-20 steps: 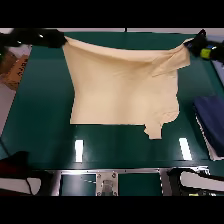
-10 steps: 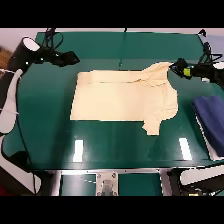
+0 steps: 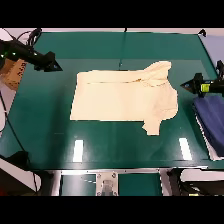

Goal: Fold the shirts.

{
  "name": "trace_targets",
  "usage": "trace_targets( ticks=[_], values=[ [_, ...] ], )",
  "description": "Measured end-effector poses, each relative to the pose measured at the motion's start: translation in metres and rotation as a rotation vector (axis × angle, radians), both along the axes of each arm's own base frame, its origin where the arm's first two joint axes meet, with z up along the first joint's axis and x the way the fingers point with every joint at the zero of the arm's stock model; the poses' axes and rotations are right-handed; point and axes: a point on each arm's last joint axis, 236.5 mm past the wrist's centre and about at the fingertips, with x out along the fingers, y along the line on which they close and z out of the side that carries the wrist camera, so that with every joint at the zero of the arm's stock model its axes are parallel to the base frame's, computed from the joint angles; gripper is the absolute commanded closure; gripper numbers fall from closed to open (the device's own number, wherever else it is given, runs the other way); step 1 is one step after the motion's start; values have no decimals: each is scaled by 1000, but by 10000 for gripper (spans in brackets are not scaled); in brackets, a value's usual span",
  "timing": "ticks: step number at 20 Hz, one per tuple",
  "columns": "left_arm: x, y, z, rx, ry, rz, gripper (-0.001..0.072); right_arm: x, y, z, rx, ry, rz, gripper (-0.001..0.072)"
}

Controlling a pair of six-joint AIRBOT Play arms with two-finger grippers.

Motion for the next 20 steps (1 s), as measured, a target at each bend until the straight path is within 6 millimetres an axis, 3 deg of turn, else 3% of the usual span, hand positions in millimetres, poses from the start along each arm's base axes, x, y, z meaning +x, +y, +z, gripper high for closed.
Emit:
trace_targets(
  ticks=[3,6,7,8,11,13,17,20],
  values=[
    [-37,3,-3,23,87,-18,685,-45,-8,-10,-25,64,-33,694],
    [-75,11,-29,70,166,8,665,-80,-24,-19,-47,97,-125,669],
    [-86,12,-42,78,191,24,402,-88,-28,-23,-49,107,-151,618],
    [-97,14,-57,86,218,39,210,-95,-31,-28,-51,117,-174,616],
    [-124,11,-102,77,291,93,221,-107,-34,-39,-52,137,-216,614],
    [-133,6,-126,51,310,130,222,-110,-36,-45,-52,144,-235,483],
    [-147,-12,-160,-34,346,182,221,-116,-36,-58,-42,171,-254,484],
    [-159,-27,-172,-114,389,198,222,-120,-33,-69,-23,198,-256,472]
  ],
)
